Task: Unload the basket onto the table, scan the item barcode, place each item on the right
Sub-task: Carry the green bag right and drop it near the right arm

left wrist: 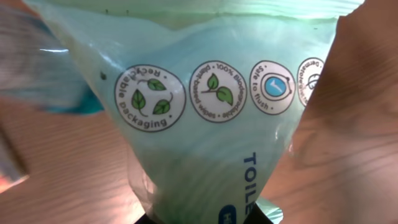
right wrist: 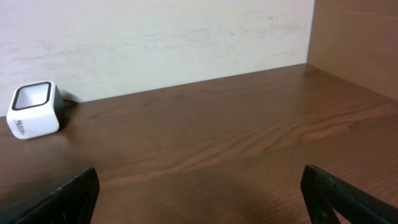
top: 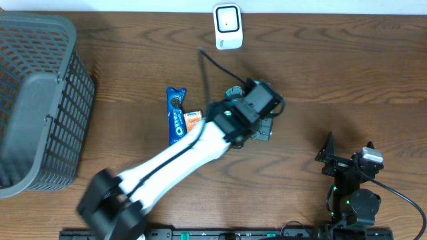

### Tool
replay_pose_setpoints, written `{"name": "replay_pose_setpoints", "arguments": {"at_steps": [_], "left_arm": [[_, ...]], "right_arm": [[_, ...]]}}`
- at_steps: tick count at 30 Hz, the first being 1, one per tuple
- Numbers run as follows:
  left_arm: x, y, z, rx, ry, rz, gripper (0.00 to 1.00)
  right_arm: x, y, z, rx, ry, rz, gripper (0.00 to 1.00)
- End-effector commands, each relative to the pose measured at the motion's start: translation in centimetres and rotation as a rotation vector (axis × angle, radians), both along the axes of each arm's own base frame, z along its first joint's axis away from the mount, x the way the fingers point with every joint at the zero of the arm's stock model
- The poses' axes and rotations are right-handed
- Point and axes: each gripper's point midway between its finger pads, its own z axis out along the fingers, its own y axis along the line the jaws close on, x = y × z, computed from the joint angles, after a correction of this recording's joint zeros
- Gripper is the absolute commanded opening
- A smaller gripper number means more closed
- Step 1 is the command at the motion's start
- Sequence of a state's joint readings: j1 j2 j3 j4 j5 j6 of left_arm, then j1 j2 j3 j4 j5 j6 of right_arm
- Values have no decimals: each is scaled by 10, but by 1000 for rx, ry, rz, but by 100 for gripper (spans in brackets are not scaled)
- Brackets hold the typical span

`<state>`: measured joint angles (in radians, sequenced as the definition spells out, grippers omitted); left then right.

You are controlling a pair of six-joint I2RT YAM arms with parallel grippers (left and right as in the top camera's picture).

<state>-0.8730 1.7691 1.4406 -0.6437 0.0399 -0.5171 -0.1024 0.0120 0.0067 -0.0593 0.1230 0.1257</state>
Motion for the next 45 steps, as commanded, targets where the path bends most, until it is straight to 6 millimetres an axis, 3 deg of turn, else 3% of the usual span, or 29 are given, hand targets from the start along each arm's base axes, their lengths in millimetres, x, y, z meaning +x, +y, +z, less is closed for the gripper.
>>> {"name": "replay_pose_setpoints", "arguments": {"at_steps": [1,6,10,13,14,19,21,23,24,25,29,40,43,45], "left_arm": [[1,-13,-29,20,44,-51,15],[-16,-44,-69,-49,179,-139,15],[-21,-52,-78,-43,184,-161,17],[-23,-56,-73,-49,167,-184,69],[-21,-57,-67,-60,156,-186,77],[-18,-62,-38,-107,113,-190,78],[-17,-62,-28,-124,96,-192,77],[-17,-62,-21,-134,87,-193,49],[-17,-63,-19,-138,83,-193,14],[-17,-63,-19,-138,83,-193,7],[-17,-63,-29,-122,98,-192,7],[-26,-54,-117,25,234,-183,7],[-35,-50,-125,59,264,-189,7],[-39,-51,-120,63,255,-208,7]], "right_arm": [[0,0,0,11,-3,-1,99],[0,0,0,11,-3,-1,99],[0,0,0,11,-3,-1,99],[0,0,0,11,-3,-1,99],[0,0,0,11,-3,-1,99],[0,0,0,11,-3,-1,99],[0,0,0,11,-3,-1,99],[0,0,0,11,-3,-1,99],[0,0,0,11,-3,-1,99],[0,0,0,11,-3,-1,99],[0,0,0,11,-3,-1,99],[0,0,0,11,-3,-1,99],[0,0,0,11,-3,-1,99],[0,0,0,11,-3,-1,99]]}}
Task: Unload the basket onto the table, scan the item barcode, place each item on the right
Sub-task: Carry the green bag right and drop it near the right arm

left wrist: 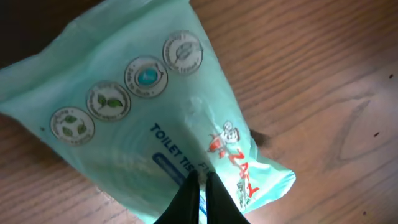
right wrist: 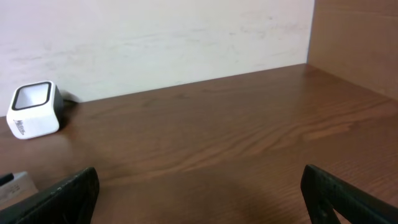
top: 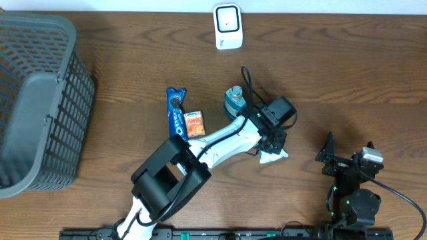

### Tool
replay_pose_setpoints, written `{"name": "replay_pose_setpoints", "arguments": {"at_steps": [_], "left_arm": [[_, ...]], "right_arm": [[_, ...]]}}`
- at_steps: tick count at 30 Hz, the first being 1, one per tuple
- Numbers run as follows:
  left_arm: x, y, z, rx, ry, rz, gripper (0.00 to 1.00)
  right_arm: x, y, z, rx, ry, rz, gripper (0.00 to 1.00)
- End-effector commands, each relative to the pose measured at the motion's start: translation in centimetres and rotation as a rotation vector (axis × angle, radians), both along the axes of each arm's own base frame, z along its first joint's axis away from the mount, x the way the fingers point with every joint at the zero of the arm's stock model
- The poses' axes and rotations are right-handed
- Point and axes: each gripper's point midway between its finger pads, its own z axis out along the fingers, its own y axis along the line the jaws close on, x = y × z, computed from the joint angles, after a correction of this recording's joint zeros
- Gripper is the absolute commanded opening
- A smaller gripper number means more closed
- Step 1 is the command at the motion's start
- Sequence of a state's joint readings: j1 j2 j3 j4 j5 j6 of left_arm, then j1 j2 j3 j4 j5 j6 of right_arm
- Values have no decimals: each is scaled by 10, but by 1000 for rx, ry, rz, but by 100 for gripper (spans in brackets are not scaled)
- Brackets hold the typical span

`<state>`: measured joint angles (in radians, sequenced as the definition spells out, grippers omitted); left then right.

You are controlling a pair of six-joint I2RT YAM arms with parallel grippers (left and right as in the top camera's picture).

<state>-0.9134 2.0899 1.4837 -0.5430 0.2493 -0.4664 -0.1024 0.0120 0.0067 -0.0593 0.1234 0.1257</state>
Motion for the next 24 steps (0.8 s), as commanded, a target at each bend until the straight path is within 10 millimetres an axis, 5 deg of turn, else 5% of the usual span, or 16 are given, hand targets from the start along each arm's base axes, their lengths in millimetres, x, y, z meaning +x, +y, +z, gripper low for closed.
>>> {"name": "replay_pose_setpoints", "arguments": {"at_steps": [1,4,7,8,11,13,17,20,21,24], "left_arm": [[-11,0,-3,29,4,-41,7],[-13,-8,26,-12,-43,-69,8],[-8,-15,82,-74,-154,-98,49],[-4,-16,114,-108,-220,-114,73],[4,-13,182,-183,-357,-125,95],[15,-4,232,-216,-492,-92,98],[27,12,300,-255,-697,-76,98],[43,40,364,-216,-921,-23,98],[55,66,406,-164,-1060,40,98],[72,125,475,-31,-1276,150,98]], "right_arm": [[0,0,0,11,-3,0,99],[0,0,0,11,-3,0,99],[0,0,0,11,-3,0,99],[0,0,0,11,-3,-1,99],[0,0,0,11,-3,0,99],[0,0,0,11,-3,0,99],[0,0,0,11,-3,0,99],[0,0,1,11,-8,0,99],[0,0,0,10,-6,-2,99],[1,8,1,70,-21,44,99]]}}
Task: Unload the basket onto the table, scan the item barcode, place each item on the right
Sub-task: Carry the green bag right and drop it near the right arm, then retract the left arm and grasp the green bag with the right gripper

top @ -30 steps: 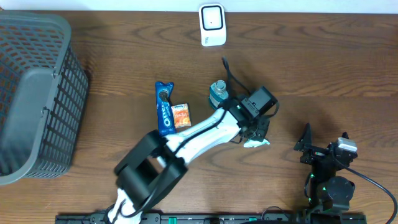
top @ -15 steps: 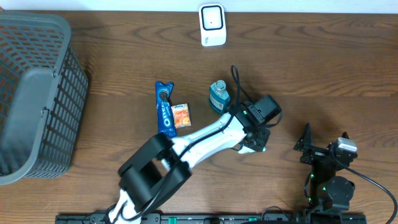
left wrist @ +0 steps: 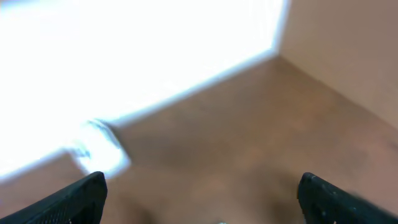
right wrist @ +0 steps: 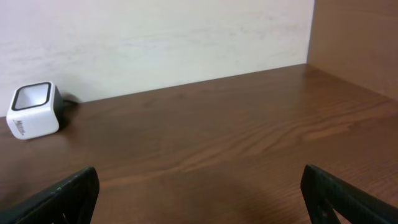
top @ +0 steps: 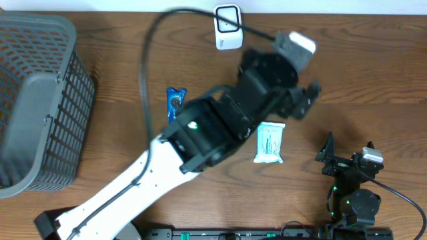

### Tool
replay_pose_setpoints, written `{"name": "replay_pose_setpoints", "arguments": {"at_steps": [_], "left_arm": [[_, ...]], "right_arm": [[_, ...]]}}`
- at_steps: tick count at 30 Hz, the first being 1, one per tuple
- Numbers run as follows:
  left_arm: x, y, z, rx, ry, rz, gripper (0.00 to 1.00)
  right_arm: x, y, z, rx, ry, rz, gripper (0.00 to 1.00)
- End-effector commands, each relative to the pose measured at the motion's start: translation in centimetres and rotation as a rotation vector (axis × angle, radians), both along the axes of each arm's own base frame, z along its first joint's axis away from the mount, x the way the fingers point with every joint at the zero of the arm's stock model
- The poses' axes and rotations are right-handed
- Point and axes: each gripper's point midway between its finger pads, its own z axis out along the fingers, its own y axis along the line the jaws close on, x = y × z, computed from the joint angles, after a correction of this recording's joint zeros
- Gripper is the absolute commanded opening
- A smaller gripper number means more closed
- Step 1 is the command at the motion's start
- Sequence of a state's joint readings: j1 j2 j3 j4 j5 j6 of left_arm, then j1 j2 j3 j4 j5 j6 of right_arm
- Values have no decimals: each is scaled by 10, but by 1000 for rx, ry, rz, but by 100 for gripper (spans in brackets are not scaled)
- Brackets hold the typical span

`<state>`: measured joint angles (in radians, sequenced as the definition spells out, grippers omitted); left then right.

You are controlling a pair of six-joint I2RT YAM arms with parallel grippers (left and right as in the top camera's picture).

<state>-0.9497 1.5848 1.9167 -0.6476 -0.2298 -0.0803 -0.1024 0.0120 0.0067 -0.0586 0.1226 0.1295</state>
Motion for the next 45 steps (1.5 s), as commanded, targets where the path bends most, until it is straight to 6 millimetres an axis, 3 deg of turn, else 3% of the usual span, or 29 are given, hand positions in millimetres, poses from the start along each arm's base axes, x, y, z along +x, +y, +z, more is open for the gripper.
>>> {"name": "replay_pose_setpoints", "arguments": {"at_steps": [1,4,6,9,12,16,20,22,25,26,29,31,39,45], "left_arm": [[31,95,94,136,-326,302,98],[44,155,135,214,-437,492,98],[51,201,151,258,-466,626,98],[47,252,156,212,-433,745,98],[34,281,146,185,-383,753,98],[12,306,142,126,-366,756,98],[-9,324,139,102,-388,769,98],[-16,331,135,94,-400,784,98],[-26,339,129,81,-418,805,98],[-29,342,127,76,-426,813,98],[-35,350,121,65,-443,836,98],[-37,353,118,62,-449,847,98],[-40,356,118,60,-453,850,98],[-40,356,118,60,-453,850,98]], "right_arm": [[3,18,1,108,-25,101,99],[4,48,-1,190,-12,268,99],[3,59,-4,267,13,322,99],[0,57,-24,386,161,276,99],[-7,75,-33,465,346,339,99],[-2,96,-29,519,571,445,99],[9,130,-18,504,702,721,99],[10,141,-26,595,792,780,99],[15,143,-52,639,883,786,97],[17,140,-67,625,920,779,86],[13,132,-107,655,1063,694,99],[10,127,-129,660,1135,650,99],[15,121,-182,655,1228,613,99],[-3,126,-210,736,1352,548,93]]}}
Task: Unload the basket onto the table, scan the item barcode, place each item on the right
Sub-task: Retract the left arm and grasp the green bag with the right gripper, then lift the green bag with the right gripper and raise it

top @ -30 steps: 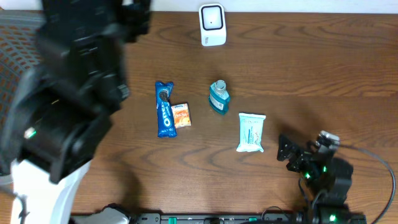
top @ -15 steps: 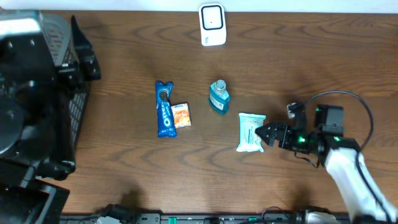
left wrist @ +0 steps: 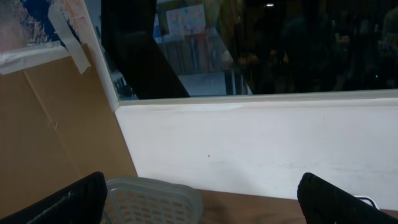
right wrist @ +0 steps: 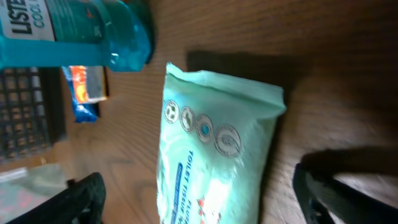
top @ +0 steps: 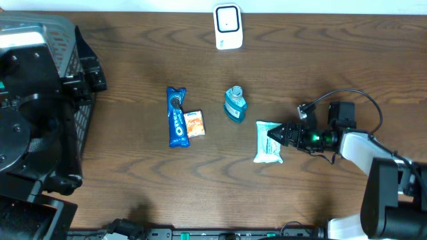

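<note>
The pale green toilet tissue pack [top: 268, 142] lies flat on the table, right of the middle. My right gripper [top: 279, 135] has reached in from the right and is at the pack's right edge. In the right wrist view the tissue pack [right wrist: 214, 155] fills the space ahead of the right gripper [right wrist: 199, 208], which is open with one dark finger [right wrist: 84, 199] on each side. The white barcode scanner [top: 227, 27] stands at the back edge. My left gripper [left wrist: 202, 208] is open with nothing in it, facing the wall beside the basket [left wrist: 149, 199].
A blue mouthwash bottle [top: 234, 104], an Oreo pack [top: 177, 117] and a small orange box [top: 194, 124] lie left of the tissue pack. The grey basket [top: 40, 30] stands at the far left, partly hidden by the left arm [top: 27, 140]. The mouthwash bottle [right wrist: 74, 31] shows beyond the pack.
The left arm has gone from over the middle of the table, near the scanner, to the far left by the basket. The right arm has left its front-right spot and is now at the tissue pack, open.
First my left gripper held the tissue pack close up near the bottle. Then it was shut on the pack, low on the table right of the bottle. After that the pack lay free and the left gripper was open above it. Now the right gripper straddles the pack.
</note>
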### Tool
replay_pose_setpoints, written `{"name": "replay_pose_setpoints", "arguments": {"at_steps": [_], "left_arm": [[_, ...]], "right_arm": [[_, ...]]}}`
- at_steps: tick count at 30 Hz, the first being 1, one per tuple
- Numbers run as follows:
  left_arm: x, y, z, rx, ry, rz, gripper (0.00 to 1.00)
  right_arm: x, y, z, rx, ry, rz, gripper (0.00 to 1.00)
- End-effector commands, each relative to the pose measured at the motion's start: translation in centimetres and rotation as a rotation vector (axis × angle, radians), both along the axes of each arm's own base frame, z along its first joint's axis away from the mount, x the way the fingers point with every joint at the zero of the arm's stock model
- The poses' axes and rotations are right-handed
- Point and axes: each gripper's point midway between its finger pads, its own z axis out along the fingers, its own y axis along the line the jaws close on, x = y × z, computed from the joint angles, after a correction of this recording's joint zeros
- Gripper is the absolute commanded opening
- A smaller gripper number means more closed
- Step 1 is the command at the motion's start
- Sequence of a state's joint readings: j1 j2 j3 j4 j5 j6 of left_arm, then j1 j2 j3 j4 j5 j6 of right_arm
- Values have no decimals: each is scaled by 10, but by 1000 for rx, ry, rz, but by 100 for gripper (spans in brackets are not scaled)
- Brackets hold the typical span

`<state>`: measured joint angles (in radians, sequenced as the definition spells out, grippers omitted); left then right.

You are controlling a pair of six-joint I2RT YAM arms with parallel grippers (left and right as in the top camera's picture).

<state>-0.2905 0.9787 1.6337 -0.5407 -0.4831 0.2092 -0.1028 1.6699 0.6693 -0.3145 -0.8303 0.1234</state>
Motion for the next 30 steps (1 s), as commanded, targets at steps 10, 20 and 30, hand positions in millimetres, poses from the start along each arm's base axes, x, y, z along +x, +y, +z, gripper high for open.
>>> {"name": "replay_pose_setpoints", "arguments": {"at_steps": [10,20,30], "left_arm": [[-4,2,4,-11,-22,0,98],[-38,12,20,-33,-95,0,98],[-53,16,24,-41,-123,0,98]], "right_arm": [[-85,-22,-99,-540,438,-59,99],[-67,9,-94,-420,380,-68,1],[-73,38,16,-35,711,-205,1]]}}
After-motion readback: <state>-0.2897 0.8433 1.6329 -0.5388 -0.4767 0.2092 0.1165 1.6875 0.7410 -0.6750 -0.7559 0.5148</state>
